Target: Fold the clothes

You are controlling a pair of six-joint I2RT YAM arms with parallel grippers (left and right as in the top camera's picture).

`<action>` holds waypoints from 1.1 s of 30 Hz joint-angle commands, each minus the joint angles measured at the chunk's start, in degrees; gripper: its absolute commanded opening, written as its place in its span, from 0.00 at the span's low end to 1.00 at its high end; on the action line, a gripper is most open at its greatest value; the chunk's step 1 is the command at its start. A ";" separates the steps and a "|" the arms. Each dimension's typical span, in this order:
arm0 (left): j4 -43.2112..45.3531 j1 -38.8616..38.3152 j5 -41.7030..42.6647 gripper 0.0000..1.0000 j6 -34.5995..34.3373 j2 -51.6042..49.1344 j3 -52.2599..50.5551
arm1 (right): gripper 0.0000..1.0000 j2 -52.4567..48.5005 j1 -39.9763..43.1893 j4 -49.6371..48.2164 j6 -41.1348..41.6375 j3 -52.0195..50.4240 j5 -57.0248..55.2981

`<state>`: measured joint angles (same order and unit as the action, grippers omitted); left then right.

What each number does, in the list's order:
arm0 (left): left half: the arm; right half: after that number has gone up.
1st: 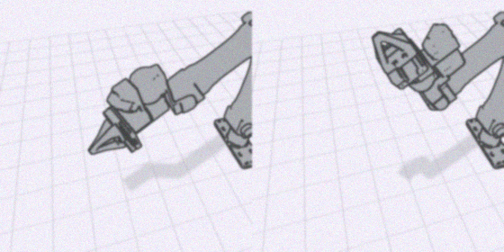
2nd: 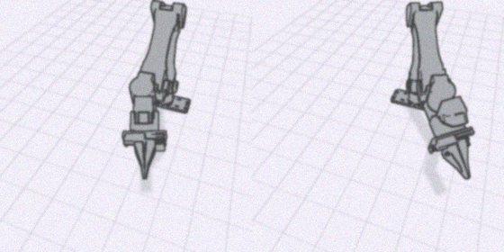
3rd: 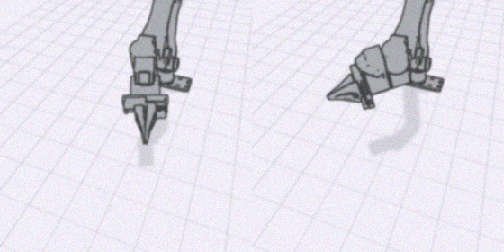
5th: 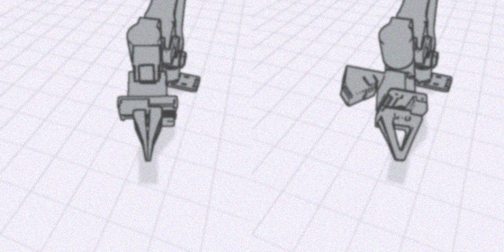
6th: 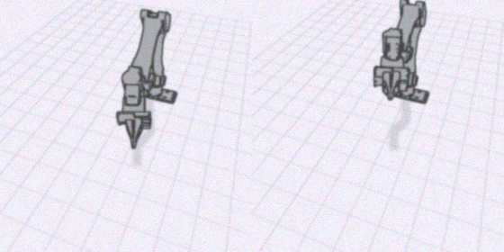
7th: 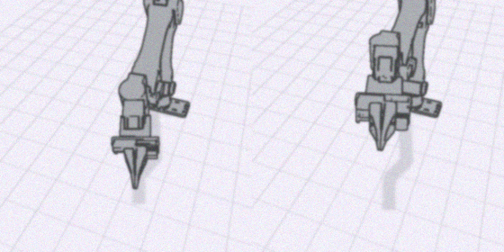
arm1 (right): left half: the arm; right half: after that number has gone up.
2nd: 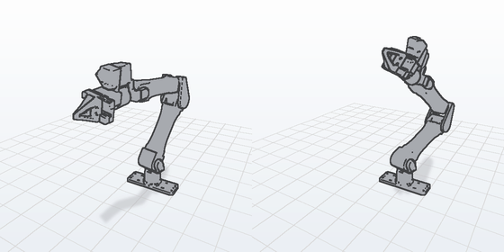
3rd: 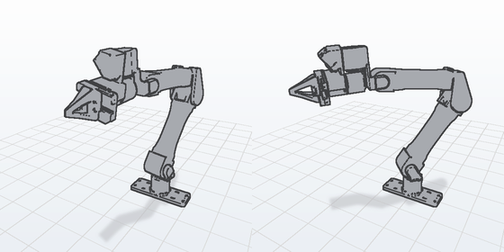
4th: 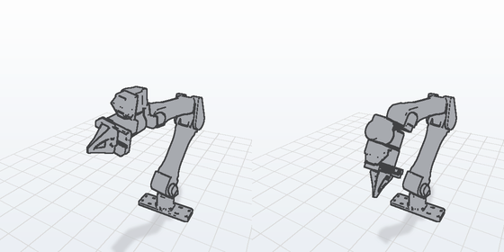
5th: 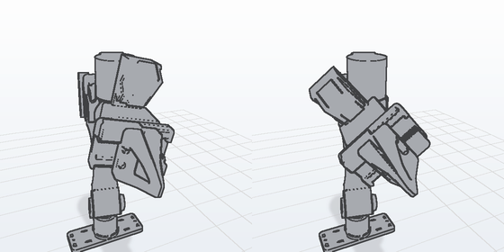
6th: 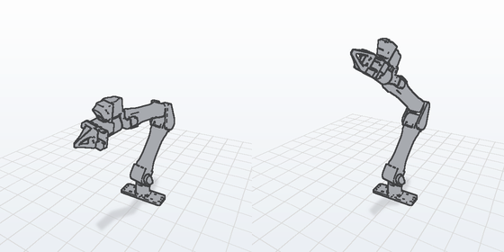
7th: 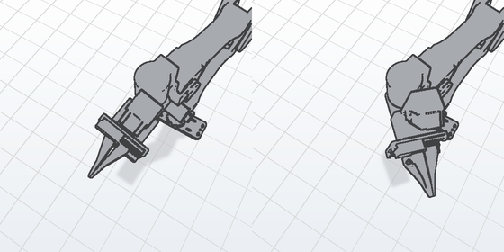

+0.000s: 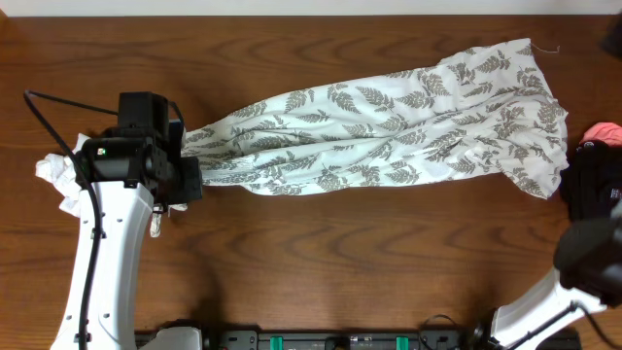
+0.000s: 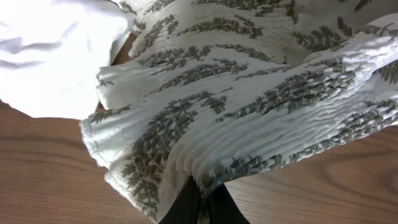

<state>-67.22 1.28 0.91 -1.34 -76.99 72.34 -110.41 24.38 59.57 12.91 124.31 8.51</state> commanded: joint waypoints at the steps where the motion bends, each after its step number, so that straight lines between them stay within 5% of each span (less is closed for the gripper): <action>1: 0.55 0.04 -0.52 0.06 -0.24 -0.11 -0.11 | 0.22 -1.90 -0.70 4.04 -2.75 -1.57 1.22; 3: 0.87 0.04 -0.52 0.06 -0.24 -0.11 -0.11 | 0.44 -3.39 -0.83 6.73 -3.02 -3.30 0.04; 6: 0.83 0.04 -0.52 0.06 -0.24 -0.11 -0.11 | 0.55 -5.90 -0.70 9.25 -4.04 -7.37 -0.13; 15: 0.92 0.04 -0.52 0.06 -0.24 -0.11 -0.11 | 0.73 -8.37 -0.35 0.72 -3.63 -25.81 -0.13; 22: 0.79 0.02 -0.50 0.06 -0.26 -0.11 -0.11 | 0.75 -8.37 -0.33 -13.92 7.54 -36.04 -5.22; 25: 0.85 0.02 -0.50 0.06 -0.26 -0.11 -0.11 | 0.66 -8.37 -0.33 -18.32 8.83 -38.69 -5.29; 26: 0.85 0.02 -0.50 0.06 -0.26 -0.11 -0.11 | 0.56 -8.37 -0.31 -18.97 8.96 -39.06 -5.29; 28: 0.85 0.02 -0.50 0.06 -0.24 -0.11 -0.11 | 0.21 -8.35 -0.28 -19.39 8.94 -38.99 -5.38; 30: 0.87 0.02 -0.50 0.06 -0.26 -0.11 -0.11 | 0.02 -7.52 -0.22 -18.80 8.57 -37.79 -5.29; 33: 0.85 0.02 -0.50 0.06 -0.24 -0.11 -0.11 | 0.01 -4.66 -0.24 -16.61 6.43 -34.38 -5.03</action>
<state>-66.19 1.28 0.91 -1.34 -76.99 72.31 -119.85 23.92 42.22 20.27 86.11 4.21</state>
